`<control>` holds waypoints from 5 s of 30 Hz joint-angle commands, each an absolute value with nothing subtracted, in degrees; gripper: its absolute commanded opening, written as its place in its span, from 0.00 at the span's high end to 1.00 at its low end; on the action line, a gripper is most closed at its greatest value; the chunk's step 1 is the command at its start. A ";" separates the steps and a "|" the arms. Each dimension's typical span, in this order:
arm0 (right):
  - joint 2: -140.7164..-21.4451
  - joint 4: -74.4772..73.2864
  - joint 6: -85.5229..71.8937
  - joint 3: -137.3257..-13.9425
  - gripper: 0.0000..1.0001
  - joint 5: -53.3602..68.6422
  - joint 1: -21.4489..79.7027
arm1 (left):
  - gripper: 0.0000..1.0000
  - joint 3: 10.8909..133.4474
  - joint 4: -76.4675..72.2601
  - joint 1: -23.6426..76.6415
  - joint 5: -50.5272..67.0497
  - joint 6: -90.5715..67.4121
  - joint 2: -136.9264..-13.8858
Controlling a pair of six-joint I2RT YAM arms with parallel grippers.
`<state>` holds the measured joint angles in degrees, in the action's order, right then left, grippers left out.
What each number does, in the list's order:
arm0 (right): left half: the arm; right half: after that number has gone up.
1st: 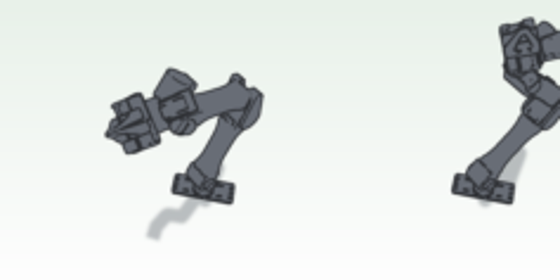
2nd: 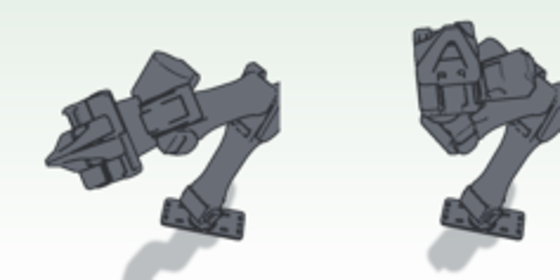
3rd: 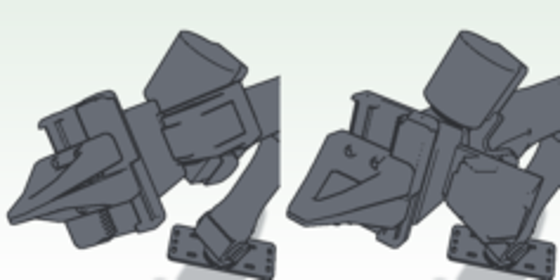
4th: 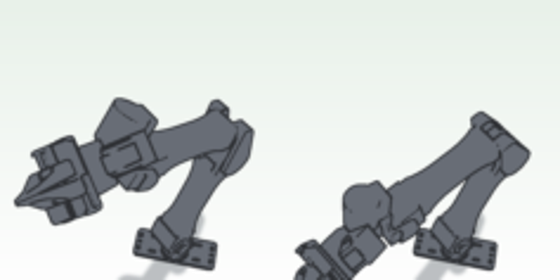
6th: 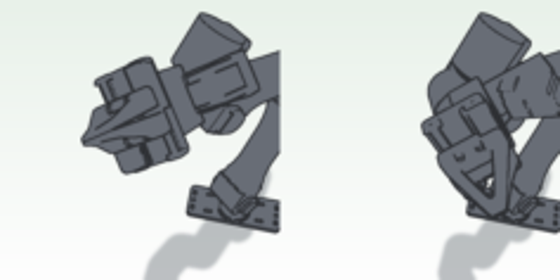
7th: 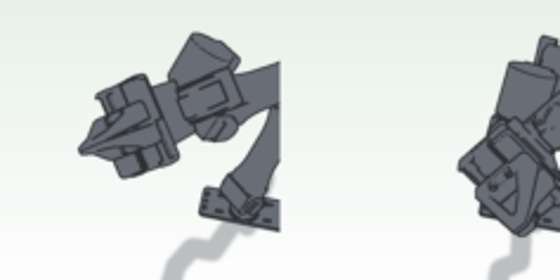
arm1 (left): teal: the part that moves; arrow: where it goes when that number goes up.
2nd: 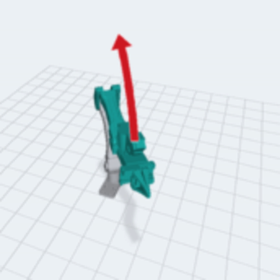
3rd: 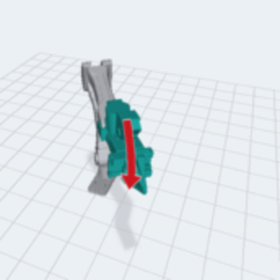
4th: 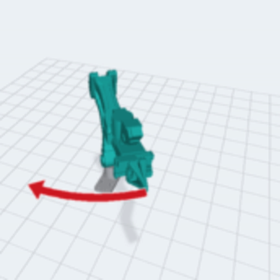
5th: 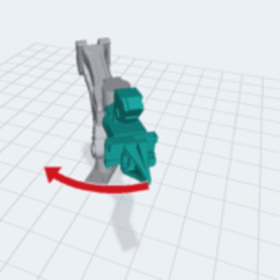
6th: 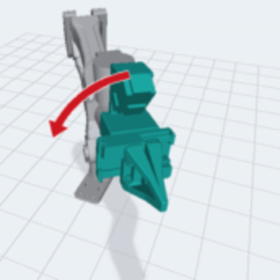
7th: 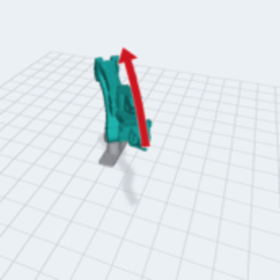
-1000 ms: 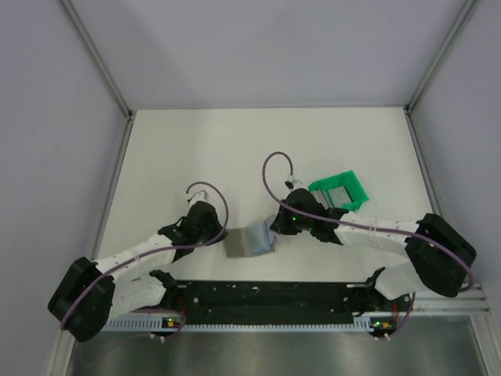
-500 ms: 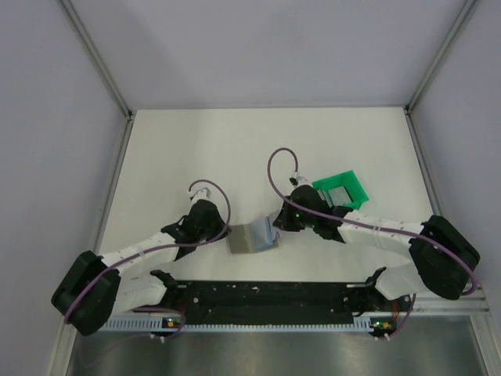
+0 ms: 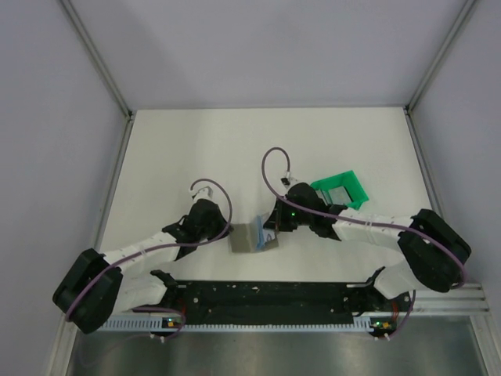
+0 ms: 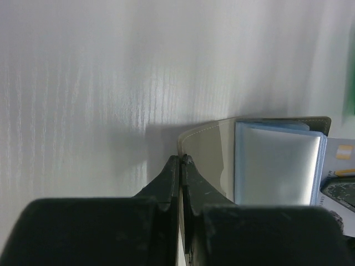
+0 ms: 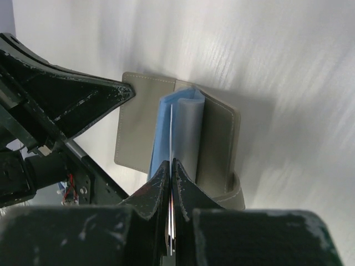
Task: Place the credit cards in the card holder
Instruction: Open the card holder at the center of the board.
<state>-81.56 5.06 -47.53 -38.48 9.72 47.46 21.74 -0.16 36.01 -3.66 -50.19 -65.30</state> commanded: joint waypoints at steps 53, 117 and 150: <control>-94.13 5.02 -47.11 -54.75 1.00 -2.19 58.97 | 1.00 22.41 -1.58 36.12 -1.85 -48.52 -61.52; -95.71 -23.82 -40.17 -68.73 1.00 -15.91 65.39 | 1.00 22.85 -2.81 36.21 3.78 -51.06 -56.07; -100.63 -23.65 -50.19 -70.31 1.00 -20.13 66.88 | 1.00 19.26 -2.37 36.39 0.80 -52.47 -53.96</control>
<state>-99.98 -24.95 -49.60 -69.41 -19.70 66.00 21.19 -0.03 36.05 2.87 -52.42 -55.07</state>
